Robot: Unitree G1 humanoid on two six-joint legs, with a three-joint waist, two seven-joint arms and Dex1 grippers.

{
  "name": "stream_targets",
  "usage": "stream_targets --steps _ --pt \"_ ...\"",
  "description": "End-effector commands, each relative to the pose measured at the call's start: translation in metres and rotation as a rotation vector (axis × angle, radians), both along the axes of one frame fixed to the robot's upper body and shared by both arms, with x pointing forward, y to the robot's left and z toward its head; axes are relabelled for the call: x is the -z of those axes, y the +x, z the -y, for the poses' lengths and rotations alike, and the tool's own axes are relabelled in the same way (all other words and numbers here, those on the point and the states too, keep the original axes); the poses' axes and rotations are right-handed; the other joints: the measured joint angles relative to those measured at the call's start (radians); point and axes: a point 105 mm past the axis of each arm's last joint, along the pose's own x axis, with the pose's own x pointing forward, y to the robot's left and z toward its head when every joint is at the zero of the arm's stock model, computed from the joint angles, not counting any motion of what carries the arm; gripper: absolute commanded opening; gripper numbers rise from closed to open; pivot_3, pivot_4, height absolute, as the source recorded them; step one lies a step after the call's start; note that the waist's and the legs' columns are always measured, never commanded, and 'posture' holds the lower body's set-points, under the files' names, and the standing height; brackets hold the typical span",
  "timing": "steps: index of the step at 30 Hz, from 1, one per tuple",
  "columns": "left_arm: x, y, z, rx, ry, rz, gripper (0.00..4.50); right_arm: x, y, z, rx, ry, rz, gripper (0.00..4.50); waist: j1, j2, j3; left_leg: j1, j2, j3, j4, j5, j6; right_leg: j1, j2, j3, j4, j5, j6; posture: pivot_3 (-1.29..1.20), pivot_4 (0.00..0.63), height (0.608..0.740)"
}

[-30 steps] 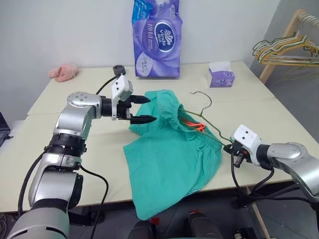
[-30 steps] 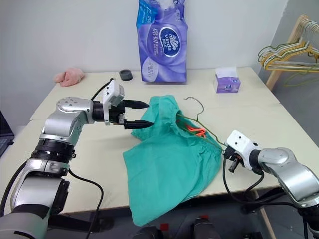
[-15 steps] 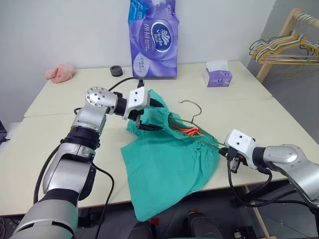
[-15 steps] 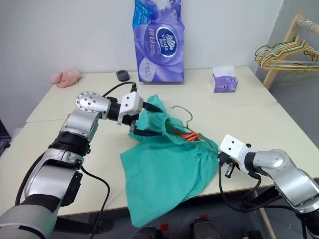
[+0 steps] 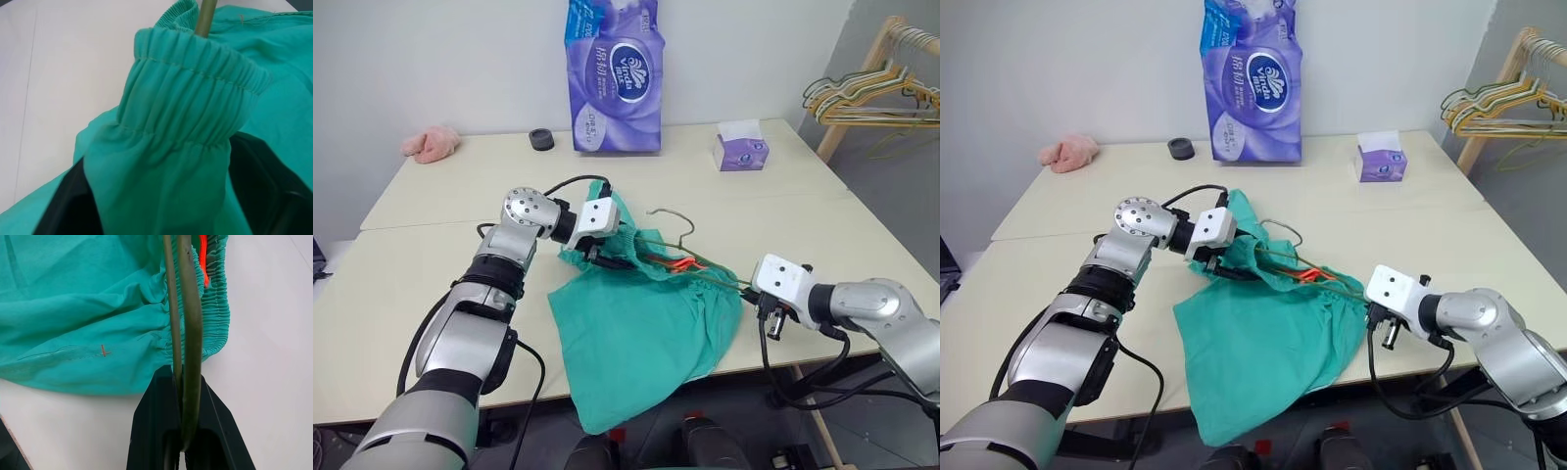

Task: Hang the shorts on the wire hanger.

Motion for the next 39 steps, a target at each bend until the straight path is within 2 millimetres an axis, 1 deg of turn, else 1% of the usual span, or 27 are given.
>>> stream_targets --steps 1,7,11,13,14,16,17,18,20,21,22,23,24,25,28,30,31,33,34,36,39 --pt "-0.007 -0.003 0.008 0.031 -0.032 0.015 1.76 -0.018 -0.002 -0.014 -0.084 0.005 0.081 0.0 -0.001 0.0 0.0 0.0 0.0 0.0 0.0 0.0 0.0 0.0 0.0 0.0 0.0 0.0 0.0 -0.22 0.063 0.74" --pt "-0.002 -0.006 0.008 0.035 -0.023 0.01 0.08 -0.022 -0.002 -0.017 -0.136 -0.029 0.129 0.0 -0.006 0.0 0.0 0.0 0.0 0.0 0.0 0.0 0.0 0.0 0.0 0.0 0.0 0.0 0.0 -0.21 0.063 0.74" --pt "0.002 -0.007 0.007 0.03 -0.019 0.008 0.02 -0.024 -0.003 -0.018 -0.165 -0.036 0.147 0.0 -0.008 0.0 0.0 0.0 0.0 -0.001 0.0 0.0 0.0 0.0 0.0 0.0 0.001 0.0 0.0 -0.21 0.063 0.74" --pt "0.004 -0.006 0.006 0.019 -0.019 0.012 0.0 -0.024 -0.004 -0.013 -0.182 -0.065 0.143 0.53 -0.009 0.0 0.0 0.0 0.0 -0.001 0.0 0.0 0.0 0.0 0.0 0.0 0.001 0.0 0.0 -0.21 0.063 0.74" --pt "0.005 -0.006 0.006 0.013 -0.019 0.015 0.0 -0.024 -0.005 -0.01 -0.19 -0.08 0.137 0.72 -0.009 0.0 0.0 0.0 0.0 -0.001 0.0 0.0 0.0 0.0 0.0 0.0 0.001 0.0 0.0 -0.21 0.063 0.74" --pt "0.005 -0.004 0.003 -0.01 -0.025 0.019 0.0 -0.03 -0.002 0.011 -0.16 -0.127 0.138 1.37 -0.008 0.0 0.0 0.0 0.0 -0.001 0.0 0.0 0.0 0.0 0.0 0.0 0.001 0.0 0.0 -0.21 0.064 0.74" --pt "0.005 -0.003 0.003 -0.018 -0.027 0.021 0.0 -0.033 -0.001 0.018 -0.151 -0.137 0.139 1.73 -0.008 0.0 0.0 0.0 -0.001 -0.001 0.0 0.0 0.0 0.0 -0.001 0.0 0.001 0.0 0.0 -0.21 0.064 0.74" --pt "0.005 -0.002 0.002 -0.027 -0.029 0.022 0.0 -0.036 0.001 0.031 -0.109 -0.148 0.13 2.09 -0.009 0.0 0.0 0.0 -0.001 -0.001 0.001 0.0 0.0 0.0 -0.001 0.0 0.001 0.0 -0.001 -0.21 0.064 0.74" --pt "0.004 -0.001 0.0 -0.041 -0.032 0.024 0.0 -0.038 0.001 0.06 -0.023 -0.166 0.101 2.76 -0.006 0.0 0.0 0.0 -0.001 -0.001 0.001 0.0 0.0 0.001 -0.001 0.0 0.001 0.001 -0.001 -0.2 0.065 0.74" --pt "0.003 0.0 -0.001 -0.045 -0.033 0.025 0.0 -0.038 0.0 0.069 0.002 -0.169 0.093 2.99 -0.003 0.0 0.0 0.0 -0.001 -0.001 0.001 0.0 0.0 0.001 -0.001 0.0 0.001 0.001 -0.001 -0.2 0.065 0.74" --pt "0.003 0.0 -0.002 -0.049 -0.033 0.026 0.0 -0.037 -0.001 0.077 0.033 -0.162 0.089 3.35 -0.001 0.0 0.0 0.001 -0.001 -0.001 0.001 0.0 0.0 0.001 -0.001 0.0 0.001 0.001 -0.001 -0.2 0.065 0.74" --pt "0.003 0.001 -0.003 -0.054 -0.033 0.027 0.0 -0.035 -0.002 0.082 0.091 -0.096 0.081 3.35 0.001 0.0 0.0 0.0 -0.001 -0.001 0.001 0.0 0.0 0.001 -0.001 0.0 0.001 0.001 -0.001 -0.2 0.067 0.74" --pt "0.002 0.002 -0.004 -0.063 -0.036 0.025 0.0 -0.03 -0.005 0.083 0.153 -0.003 0.064 3.35 0.002 0.0 0.0 0.001 -0.001 -0.001 0.001 0.0 0.0 0.001 -0.001 0.0 0.001 0.001 -0.002 -0.2 0.067 0.74" --pt "0.002 0.002 -0.005 -0.071 -0.041 0.021 0.0 -0.022 -0.008 0.081 0.201 0.07 0.045 3.35 0.002 -0.001 -0.001 0.001 -0.001 -0.001 0.001 0.0 0.0 0.001 -0.001 0.001 0.002 0.002 -0.003 -0.21 0.067 0.74" --pt "0.0 0.003 -0.007 -0.085 -0.046 0.013 0.0 0.001 -0.016 0.051 0.289 0.294 -0.019 3.35 0.0 -0.002 -0.001 0.001 0.001 -0.003 0.0 0.0 0.0 0.001 0.001 0.001 0.003 0.002 -0.003 -0.21 0.067 0.74" --pt "0.0 0.004 -0.008 -0.091 -0.047 0.012 0.0 0.008 -0.019 0.036 0.316 0.36 -0.043 3.35 -0.002 0.001 -0.002 0.001 0.001 -0.003 0.0 0.0 0.0 0.001 0.001 0.001 0.004 0.002 -0.004 -0.21 0.067 0.74" --pt "-0.002 0.004 -0.008 -0.094 -0.05 0.01 0.0 0.014 -0.017 0.025 0.348 0.421 -0.06 3.35 -0.003 0.002 -0.002 0.001 0.001 -0.002 0.001 0.0 0.0 0.0 0.001 0.002 0.004 0.002 -0.003 -0.21 0.067 0.74" --pt "-0.003 0.005 -0.008 -0.097 -0.052 0.009 0.0 0.022 -0.013 0.011 0.404 0.499 -0.084 3.35 -0.004 0.001 -0.002 0.001 0.001 -0.003 0.001 0.0 0.0 0.001 0.001 0.001 0.004 0.002 -0.003 -0.2 0.066 0.74" --pt "-0.004 0.005 -0.008 -0.098 -0.052 0.008 0.0 0.024 -0.009 0.007 0.432 0.528 -0.088 3.35 -0.004 0.001 -0.002 0.001 0.001 -0.003 0.001 0.0 0.0 0.001 0.001 0.001 0.004 0.002 -0.003 -0.2 0.066 0.74" --pt "-0.005 0.005 -0.008 -0.1 -0.053 0.009 0.0 0.026 -0.001 0.006 0.488 0.562 -0.084 3.35 -0.006 0.001 -0.002 0.001 0.0 -0.003 0.001 0.0 0.0 0.001 0.001 0.001 0.004 0.003 -0.005 -0.2 0.066 0.74" --pt "-0.006 0.006 -0.008 -0.102 -0.055 0.009 0.0 0.028 0.005 0.005 0.531 0.598 -0.105 3.35 -0.006 0.001 -0.003 0.001 -0.001 -0.003 0.001 0.0 0.0 0.001 0.0 0.001 0.004 0.003 -0.005 -0.2 0.057 0.74"
